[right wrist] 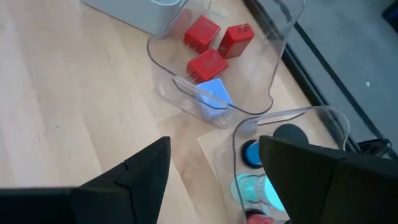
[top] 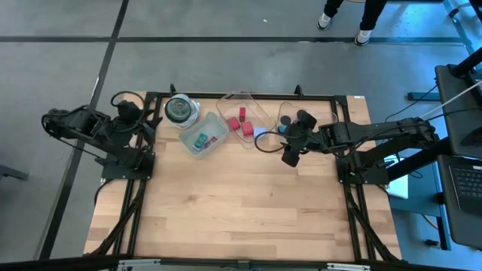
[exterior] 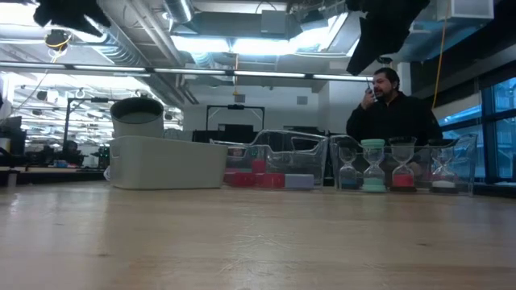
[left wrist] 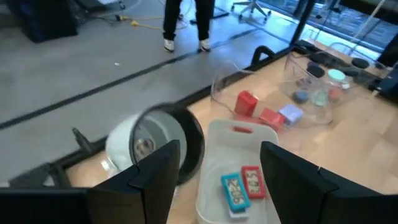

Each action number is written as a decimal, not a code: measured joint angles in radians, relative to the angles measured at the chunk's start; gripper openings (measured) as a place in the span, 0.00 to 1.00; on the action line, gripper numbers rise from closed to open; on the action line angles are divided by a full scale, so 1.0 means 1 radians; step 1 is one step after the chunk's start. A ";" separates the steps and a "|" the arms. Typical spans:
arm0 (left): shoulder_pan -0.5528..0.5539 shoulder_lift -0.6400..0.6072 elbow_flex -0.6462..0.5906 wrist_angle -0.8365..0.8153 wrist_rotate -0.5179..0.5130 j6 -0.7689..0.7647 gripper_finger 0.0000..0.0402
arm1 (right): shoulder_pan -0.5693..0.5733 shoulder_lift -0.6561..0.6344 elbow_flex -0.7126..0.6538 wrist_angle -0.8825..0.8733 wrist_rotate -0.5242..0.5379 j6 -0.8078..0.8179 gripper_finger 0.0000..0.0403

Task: Pick & Place Office items
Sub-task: Return to Home Position

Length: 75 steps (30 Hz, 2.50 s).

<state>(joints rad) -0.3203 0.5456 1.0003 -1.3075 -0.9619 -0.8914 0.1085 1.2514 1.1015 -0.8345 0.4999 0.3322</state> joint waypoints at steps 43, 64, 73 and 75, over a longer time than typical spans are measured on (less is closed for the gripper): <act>-0.224 -0.269 -0.847 1.525 0.430 0.827 0.55 | 0.085 -0.013 -0.217 0.377 -0.284 -0.024 0.62; -0.224 -0.269 -0.991 1.568 0.325 0.679 0.55 | 0.124 -0.230 -0.610 0.906 -0.335 0.027 0.62; -0.224 -0.268 -0.991 1.572 0.322 0.719 0.55 | 0.124 -0.452 -0.727 0.906 -0.298 0.017 0.62; -0.224 -0.268 -0.991 1.570 0.322 0.719 0.55 | 0.124 -0.498 -0.741 0.904 -0.298 -0.001 0.62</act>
<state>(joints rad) -0.5446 0.2771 0.0090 0.2623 -0.6399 -0.1722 0.2329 0.7531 0.3604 0.0698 0.2024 0.3312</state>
